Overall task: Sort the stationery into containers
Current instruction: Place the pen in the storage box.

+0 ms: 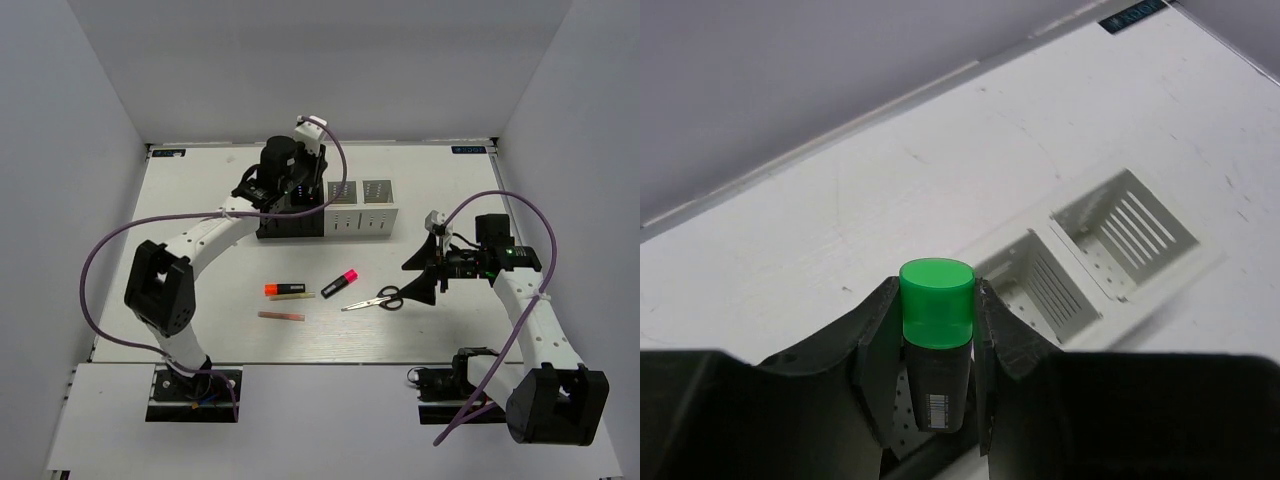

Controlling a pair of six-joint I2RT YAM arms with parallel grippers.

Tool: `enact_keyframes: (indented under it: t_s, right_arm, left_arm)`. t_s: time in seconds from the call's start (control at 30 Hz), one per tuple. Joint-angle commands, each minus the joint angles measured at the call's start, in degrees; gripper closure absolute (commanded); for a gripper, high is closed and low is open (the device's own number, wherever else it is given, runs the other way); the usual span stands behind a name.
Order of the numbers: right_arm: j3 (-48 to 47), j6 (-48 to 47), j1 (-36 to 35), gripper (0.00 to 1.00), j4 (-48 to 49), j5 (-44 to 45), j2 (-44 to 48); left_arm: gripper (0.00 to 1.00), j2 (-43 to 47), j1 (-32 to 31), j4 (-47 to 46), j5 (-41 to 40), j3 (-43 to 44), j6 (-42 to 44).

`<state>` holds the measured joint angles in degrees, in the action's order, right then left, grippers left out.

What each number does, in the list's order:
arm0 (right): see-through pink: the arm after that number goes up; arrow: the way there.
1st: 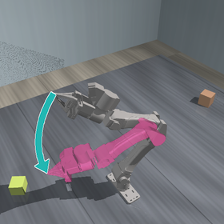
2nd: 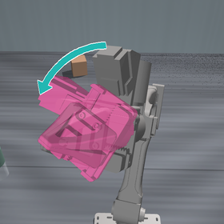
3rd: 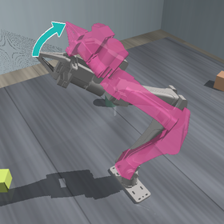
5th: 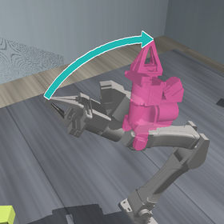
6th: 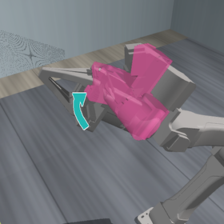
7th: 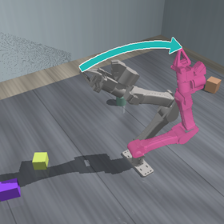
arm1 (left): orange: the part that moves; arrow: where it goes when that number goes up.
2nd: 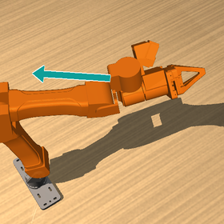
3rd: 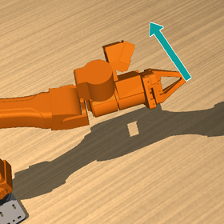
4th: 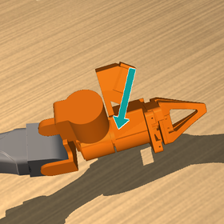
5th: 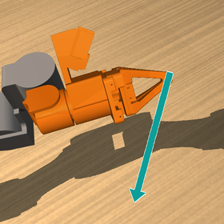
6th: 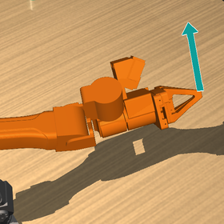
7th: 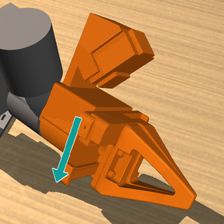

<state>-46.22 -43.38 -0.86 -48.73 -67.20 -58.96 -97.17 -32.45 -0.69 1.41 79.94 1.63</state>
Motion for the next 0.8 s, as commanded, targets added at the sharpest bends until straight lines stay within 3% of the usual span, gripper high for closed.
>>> enact_keyframes:
  t_s: [0.0, 0.23, 0.3, 0.33, 0.4, 0.53, 0.67, 0.73, 0.77]
  right_arm:
    - [-0.1, 1.81, 0.07, 0.1, 3.38, 0.23, 0.25]
    - [-0.72, -0.31, -0.1, 0.1, 1.62, -0.04, -0.19]
    - [-0.72, -0.57, 0.07, 0.1, 1.53, -0.04, 0.16]
    - [-0.72, -0.74, -0.01, 0.1, 1.53, 0.05, 0.16]
    - [-0.72, -0.83, 0.07, 0.1, 1.36, 0.14, 0.42]
    - [-0.72, -0.57, -0.01, 0.1, 1.18, 0.84, 0.51]
    - [-1.15, -0.48, 0.07, 0.1, 0.74, 0.76, 0.42]
    - [-1.33, -0.57, 0.07, 0.1, 0.57, 0.58, 0.34]
    - [-1.51, -0.48, 0.16, 0.1, 0.39, 0.58, 0.51]
  left_arm:
    - [0.99, -2.14, 0.1, -6.51, -6.41, 2.15, -1.19]
    - [0.98, -6.28, 0.1, -7.91, -11.16, 2.42, 0.04]
    - [0.88, -6.37, 0.1, -9.41, -12.74, 0.49, -0.04]
    - [0.77, -6.46, 0.1, -10.38, -13.01, 0.13, -0.05]
    - [0.73, -6.28, 0.28, -10.39, -13.1, -0.4, -0.13]
    - [0.4, -6.02, 0.37, -9.68, -13.19, -0.49, -0.48]
    - [0.22, -4.27, 0.28, -8.72, -13.36, -0.4, -0.49]
    - [0.21, -3.47, 0.28, -8.11, -12.93, -0.57, -0.75]
    - [0.25, -1.9, 0.37, -7.32, -12.58, -0.75, -1.01]
